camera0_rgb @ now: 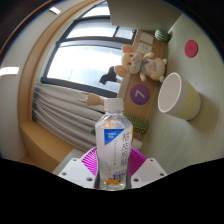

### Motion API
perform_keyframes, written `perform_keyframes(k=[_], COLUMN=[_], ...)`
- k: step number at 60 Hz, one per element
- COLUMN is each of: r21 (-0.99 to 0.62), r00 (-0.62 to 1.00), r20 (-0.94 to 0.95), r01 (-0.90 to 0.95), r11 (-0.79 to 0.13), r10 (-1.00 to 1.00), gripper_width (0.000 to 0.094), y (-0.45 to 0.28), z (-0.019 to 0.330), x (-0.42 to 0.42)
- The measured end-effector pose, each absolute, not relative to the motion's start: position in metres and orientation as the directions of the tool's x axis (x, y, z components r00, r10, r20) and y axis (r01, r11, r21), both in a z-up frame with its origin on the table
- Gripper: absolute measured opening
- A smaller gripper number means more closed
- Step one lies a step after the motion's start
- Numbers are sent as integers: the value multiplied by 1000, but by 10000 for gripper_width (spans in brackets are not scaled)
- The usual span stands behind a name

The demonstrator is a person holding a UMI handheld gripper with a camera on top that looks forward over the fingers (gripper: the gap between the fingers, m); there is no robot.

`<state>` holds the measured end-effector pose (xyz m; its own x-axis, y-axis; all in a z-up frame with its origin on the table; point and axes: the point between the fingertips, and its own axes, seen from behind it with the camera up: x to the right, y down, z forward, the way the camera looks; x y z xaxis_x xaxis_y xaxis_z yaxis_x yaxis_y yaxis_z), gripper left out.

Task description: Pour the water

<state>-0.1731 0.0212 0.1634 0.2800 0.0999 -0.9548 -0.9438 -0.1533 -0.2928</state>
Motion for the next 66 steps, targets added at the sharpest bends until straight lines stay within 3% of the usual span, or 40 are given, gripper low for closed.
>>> perform_keyframes(k=[11,25,42,56,60,66], r21=[86,470,681,574,405,12], r00=[-98,-474,-674,-570,-407,-23], r20=[-989,-868,-717,-805,-901,-991], r01=[-991,-880,-732,-819,-913,-996], r11=[-102,-65,-24,-29,-44,-84], r10=[112,146,176,163,149,131], gripper_width=[358,361,360,359,358,365], y=[33,54,63,62,63,60], z=[181,186,181,191,201,216], x=[-134,-103,-72,-79,-88,-106])
